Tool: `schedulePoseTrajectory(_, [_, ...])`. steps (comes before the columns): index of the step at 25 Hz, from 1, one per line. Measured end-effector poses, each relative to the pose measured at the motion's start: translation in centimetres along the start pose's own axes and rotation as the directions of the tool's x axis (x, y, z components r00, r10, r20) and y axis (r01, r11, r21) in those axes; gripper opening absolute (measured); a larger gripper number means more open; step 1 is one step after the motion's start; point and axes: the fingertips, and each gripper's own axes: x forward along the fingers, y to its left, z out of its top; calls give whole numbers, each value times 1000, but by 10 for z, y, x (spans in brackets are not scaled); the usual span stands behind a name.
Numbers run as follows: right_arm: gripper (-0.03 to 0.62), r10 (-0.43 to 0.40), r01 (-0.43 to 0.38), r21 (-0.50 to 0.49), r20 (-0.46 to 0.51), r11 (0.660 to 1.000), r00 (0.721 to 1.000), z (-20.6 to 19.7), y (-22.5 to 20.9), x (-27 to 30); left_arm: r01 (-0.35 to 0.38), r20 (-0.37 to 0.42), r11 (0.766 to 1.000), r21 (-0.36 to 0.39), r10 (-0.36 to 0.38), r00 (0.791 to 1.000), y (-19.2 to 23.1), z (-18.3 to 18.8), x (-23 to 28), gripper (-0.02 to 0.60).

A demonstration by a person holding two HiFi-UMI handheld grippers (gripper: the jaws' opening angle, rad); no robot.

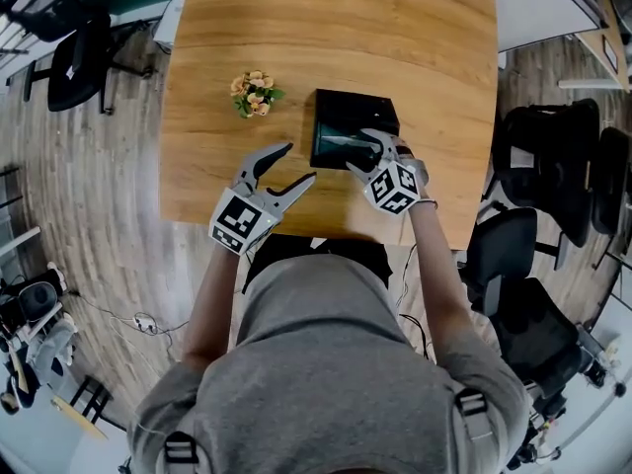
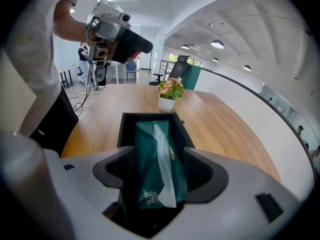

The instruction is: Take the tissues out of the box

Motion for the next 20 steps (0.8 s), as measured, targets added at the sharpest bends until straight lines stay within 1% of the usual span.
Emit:
schedulePoseTrajectory(7, [327, 64, -67, -62, -40, 996, 997, -3, -2, 20, 1, -11, 1000, -21, -1, 1000, 0, -7, 8, 279])
schedulePoseTrajectory(11, [344, 114, -121, -90, -73, 989, 991, -5, 1, 29, -4, -15, 1000, -26, 3, 1000, 0, -11, 10, 279])
schedulePoseTrajectory(16, [323, 155, -170, -133, -117, 976, 981, -7, 7, 37, -14, -12, 999, -38, 14, 1000, 3, -13, 11, 279])
schedulePoseTrajectory(18, [316, 166, -182, -128, -127, 975, 978, -7, 8, 38, -15, -14, 999, -40, 15, 1000, 2, -14, 12, 278])
schedulePoseTrajectory(20, [287, 176, -191, -117, -126, 974, 976, -8, 9, 37, -15, -16, 999, -42, 14, 1000, 2, -15, 12, 278])
